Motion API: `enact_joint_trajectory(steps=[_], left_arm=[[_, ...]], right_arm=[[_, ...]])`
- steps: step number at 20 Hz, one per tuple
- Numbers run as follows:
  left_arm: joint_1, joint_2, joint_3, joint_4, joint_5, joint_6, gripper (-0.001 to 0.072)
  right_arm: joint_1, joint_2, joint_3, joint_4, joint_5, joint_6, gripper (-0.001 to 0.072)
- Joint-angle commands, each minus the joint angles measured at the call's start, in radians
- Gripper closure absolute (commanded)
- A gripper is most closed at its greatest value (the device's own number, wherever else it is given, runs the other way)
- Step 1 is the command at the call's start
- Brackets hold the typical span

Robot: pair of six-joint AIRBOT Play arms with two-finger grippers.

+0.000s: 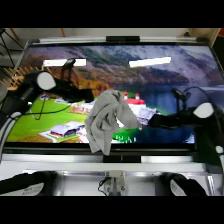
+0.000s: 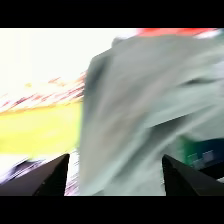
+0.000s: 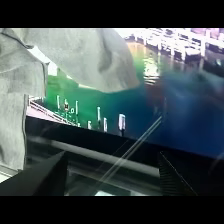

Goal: Fold the shirts.

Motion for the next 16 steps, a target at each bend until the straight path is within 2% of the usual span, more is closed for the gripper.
enact_joint_trajectory(steps=[1, 3, 6, 8, 12, 15, 16], left_arm=[[0.129, 0.097, -0.119, 0.077, -0.294, 0.039, 0.0008], [0.101, 0.202, -0.375, -0.026, -0.18, 0.005, 0.0008], [0.009, 0.263, -0.677, -0.233, 0.083, 0.0, 0.0009], [-0.063, 0.233, -0.768, -0.315, 0.212, 0.0, 0.0074], [-0.156, 0.161, -0.781, -0.386, 0.398, 0.0, 0.0074], [-0.163, 0.141, -0.781, -0.389, 0.456, 0.0, 0.0256], [-0.159, 0.141, -0.781, -0.389, 0.459, 0.0, 0.0348]], right_arm=[[0.132, -0.142, -0.011, 0.006, -0.16, -0.013, 0.0039], [0.138, -0.215, -0.011, 0.007, -0.179, -0.034, 0.0039], [0.142, -0.262, -0.011, 0.029, -0.182, -0.129, 0.0039], [0.142, -0.266, -0.011, 0.023, -0.193, -0.133, 0.0039], [0.149, -0.266, -0.011, 0.05, -0.262, -0.134, 0.0039], [0.179, -0.274, -0.011, 0.051, -0.326, -0.128, 0.0039], [0.194, -0.288, -0.011, 0.051, -0.347, -0.114, 0.0039]])
